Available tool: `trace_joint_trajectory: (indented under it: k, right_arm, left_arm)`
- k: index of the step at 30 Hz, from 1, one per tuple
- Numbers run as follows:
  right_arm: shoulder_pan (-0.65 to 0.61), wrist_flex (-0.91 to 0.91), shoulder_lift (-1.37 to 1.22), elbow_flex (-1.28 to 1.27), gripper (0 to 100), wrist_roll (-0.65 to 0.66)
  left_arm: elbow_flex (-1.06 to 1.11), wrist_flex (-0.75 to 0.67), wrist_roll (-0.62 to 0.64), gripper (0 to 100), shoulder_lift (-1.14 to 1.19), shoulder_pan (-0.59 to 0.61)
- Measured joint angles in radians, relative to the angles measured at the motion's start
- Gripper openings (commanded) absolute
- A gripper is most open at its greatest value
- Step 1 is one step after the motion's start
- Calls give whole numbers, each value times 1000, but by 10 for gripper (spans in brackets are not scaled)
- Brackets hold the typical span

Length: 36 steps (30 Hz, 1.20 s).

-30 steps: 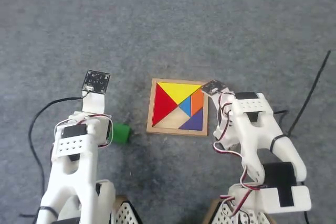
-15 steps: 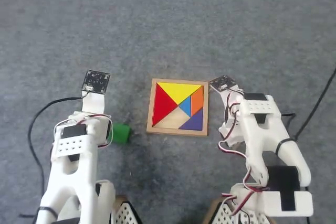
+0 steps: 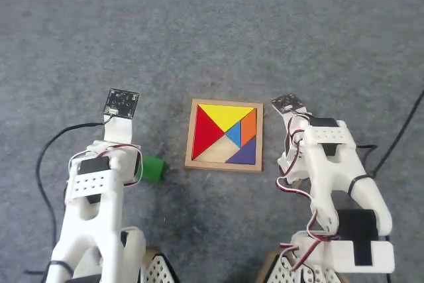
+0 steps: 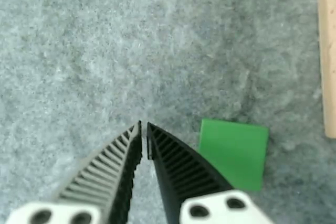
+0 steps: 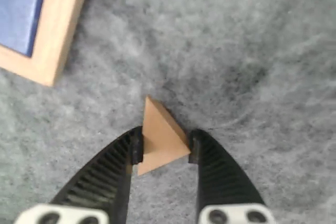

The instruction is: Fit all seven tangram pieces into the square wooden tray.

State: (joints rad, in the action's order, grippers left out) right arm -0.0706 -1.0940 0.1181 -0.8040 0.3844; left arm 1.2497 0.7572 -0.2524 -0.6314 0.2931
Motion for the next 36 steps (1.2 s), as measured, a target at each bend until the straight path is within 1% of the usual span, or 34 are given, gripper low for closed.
trace_joint_trajectory:
  k: [10,13,19,24,30,36]
  right_arm:
    - [0,-5,0,2,29,-2]
    - [-2,-64,0,40,28,3]
    - [-2,-196,-2,172,28,92]
    - [-11,-255,-2,276,28,149]
    - [-123,-325,-2,410,29,212]
    - [-308,-324,-2,473,31,273]
  left_arm:
    - [0,0,0,14,0,0]
    - [0,0,0,14,0,0]
    - [0,0,0,14,0,0]
    - [0,0,0,14,0,0]
    - [0,0,0,14,0,0]
    - [0,0,0,14,0,0]
